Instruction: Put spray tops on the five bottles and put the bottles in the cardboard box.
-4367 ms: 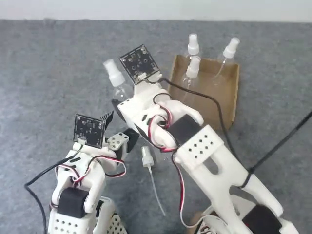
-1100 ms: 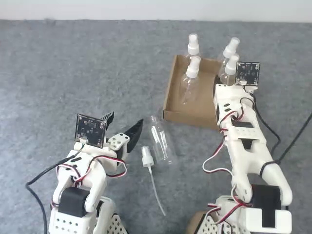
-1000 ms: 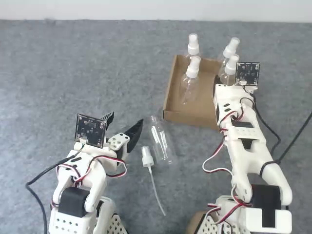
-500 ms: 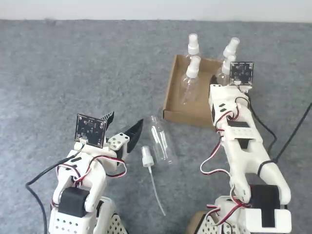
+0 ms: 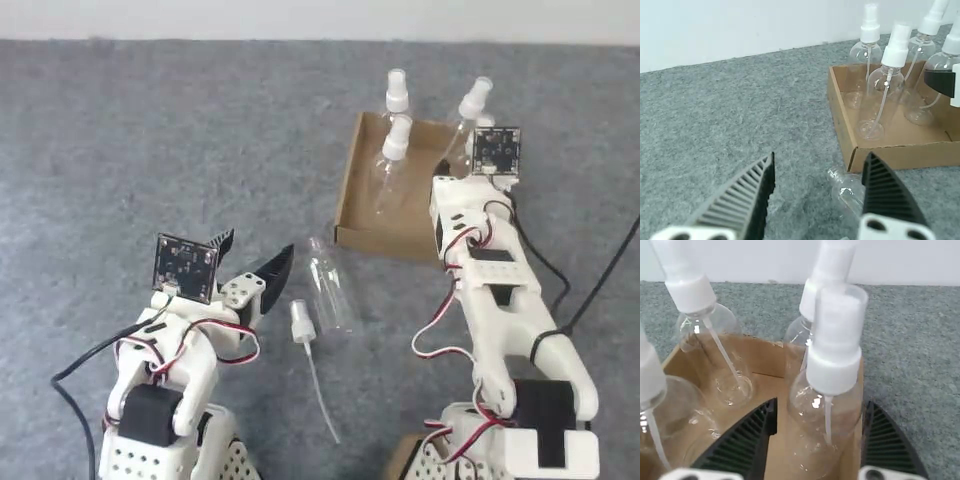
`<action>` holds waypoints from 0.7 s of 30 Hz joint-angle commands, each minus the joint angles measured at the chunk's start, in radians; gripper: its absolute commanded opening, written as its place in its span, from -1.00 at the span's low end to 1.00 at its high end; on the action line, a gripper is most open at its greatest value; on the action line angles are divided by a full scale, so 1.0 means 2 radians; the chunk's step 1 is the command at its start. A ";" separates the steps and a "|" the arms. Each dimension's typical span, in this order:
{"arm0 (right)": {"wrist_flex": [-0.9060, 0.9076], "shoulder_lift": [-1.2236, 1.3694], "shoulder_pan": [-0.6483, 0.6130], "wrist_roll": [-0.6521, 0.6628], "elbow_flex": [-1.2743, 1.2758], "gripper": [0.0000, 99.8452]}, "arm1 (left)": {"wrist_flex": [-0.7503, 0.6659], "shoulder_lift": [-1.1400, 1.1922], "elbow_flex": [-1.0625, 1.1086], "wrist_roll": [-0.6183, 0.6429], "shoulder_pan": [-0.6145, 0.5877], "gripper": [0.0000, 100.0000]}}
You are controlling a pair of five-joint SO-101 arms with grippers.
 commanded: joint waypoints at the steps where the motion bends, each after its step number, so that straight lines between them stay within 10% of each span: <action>1: 0.004 -0.008 -0.003 0.007 -0.021 -0.57 | -0.009 -0.008 -0.002 -0.003 0.001 -0.48; 21: 0.007 -0.009 -0.003 0.007 -0.043 -0.56 | -0.009 -0.008 -0.002 -0.003 0.001 -0.48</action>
